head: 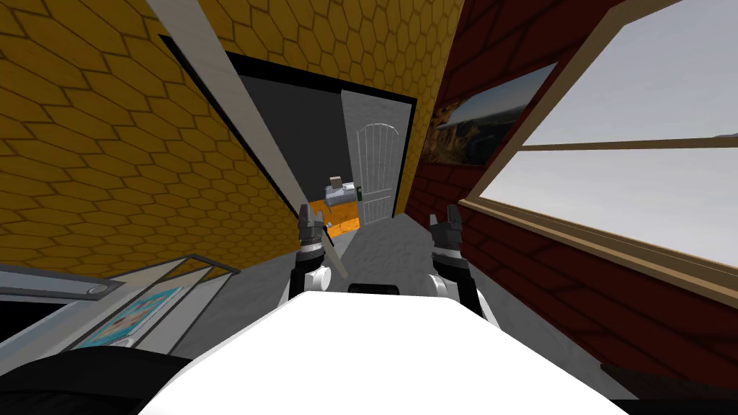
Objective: Pull the door open
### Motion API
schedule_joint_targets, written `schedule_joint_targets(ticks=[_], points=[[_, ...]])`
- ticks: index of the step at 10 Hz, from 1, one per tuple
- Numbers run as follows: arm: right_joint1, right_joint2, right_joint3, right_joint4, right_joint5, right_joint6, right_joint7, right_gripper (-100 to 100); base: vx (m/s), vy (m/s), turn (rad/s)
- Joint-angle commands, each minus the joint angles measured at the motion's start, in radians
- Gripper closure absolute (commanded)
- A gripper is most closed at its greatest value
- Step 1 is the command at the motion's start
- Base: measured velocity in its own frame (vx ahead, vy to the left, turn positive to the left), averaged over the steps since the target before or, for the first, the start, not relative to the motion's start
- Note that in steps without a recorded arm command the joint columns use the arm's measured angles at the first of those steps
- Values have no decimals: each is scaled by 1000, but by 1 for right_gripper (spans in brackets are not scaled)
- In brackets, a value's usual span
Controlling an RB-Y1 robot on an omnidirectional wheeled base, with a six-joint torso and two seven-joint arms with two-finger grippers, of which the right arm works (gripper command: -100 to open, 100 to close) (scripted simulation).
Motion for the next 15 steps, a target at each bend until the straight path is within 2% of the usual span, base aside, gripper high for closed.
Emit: schedule_joint_targets(ticks=[1, 4, 10, 12, 15], points=[[-13, -31, 18, 24, -2, 1, -3, -100, 2, -8, -69], [-43, -83, 54, 77, -7, 4, -9, -100, 56, -65, -61], [-112, -167, 137, 196, -14, 11, -23, -100, 70, -54, -68], [-125, -180, 153, 218, -15, 12, -25, -100, 61, -40, -41], [-171, -210, 207, 293, -19, 17, -35, -100, 83, -54, -89]])
